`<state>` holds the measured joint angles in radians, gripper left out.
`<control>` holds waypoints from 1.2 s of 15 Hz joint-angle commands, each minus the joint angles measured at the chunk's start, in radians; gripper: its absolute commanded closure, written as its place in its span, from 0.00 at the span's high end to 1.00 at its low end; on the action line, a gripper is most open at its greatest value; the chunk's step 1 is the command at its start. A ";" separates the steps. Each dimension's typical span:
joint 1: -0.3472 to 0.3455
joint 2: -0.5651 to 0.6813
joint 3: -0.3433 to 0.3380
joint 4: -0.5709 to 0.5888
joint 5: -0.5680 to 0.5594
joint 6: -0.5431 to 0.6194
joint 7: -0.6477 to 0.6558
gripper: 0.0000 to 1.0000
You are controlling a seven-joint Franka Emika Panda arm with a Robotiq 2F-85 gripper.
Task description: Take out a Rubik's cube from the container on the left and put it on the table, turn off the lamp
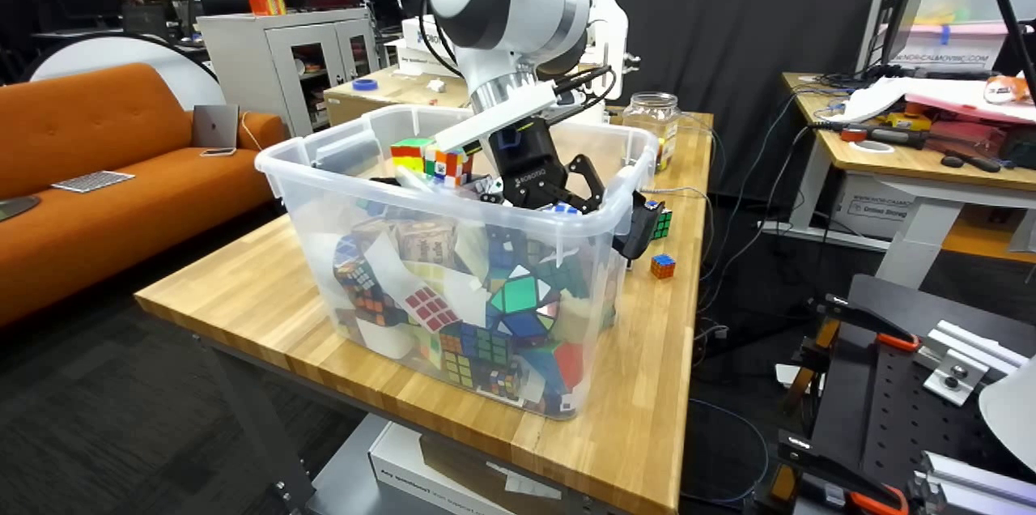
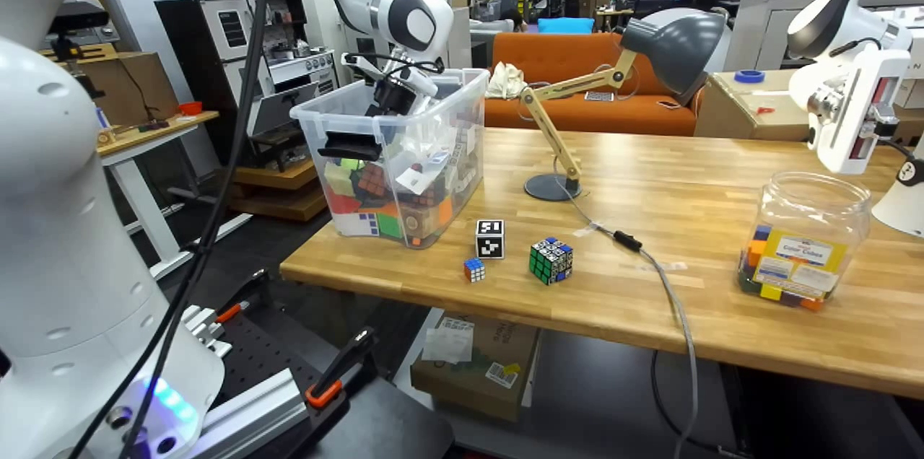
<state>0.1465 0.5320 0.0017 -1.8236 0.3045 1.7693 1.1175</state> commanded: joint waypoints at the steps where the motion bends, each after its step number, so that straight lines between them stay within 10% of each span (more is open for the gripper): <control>1: -0.022 0.030 0.005 0.020 0.019 -0.011 -0.022 1.00; 14: -0.050 0.100 0.005 0.077 0.054 -0.042 -0.056 1.00; 16: -0.049 0.101 0.004 0.080 0.055 -0.041 -0.057 0.74; 18: -0.050 0.102 0.004 0.083 0.055 -0.041 -0.060 0.70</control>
<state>0.1129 0.6134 0.0013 -1.7729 0.3432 1.7576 1.0835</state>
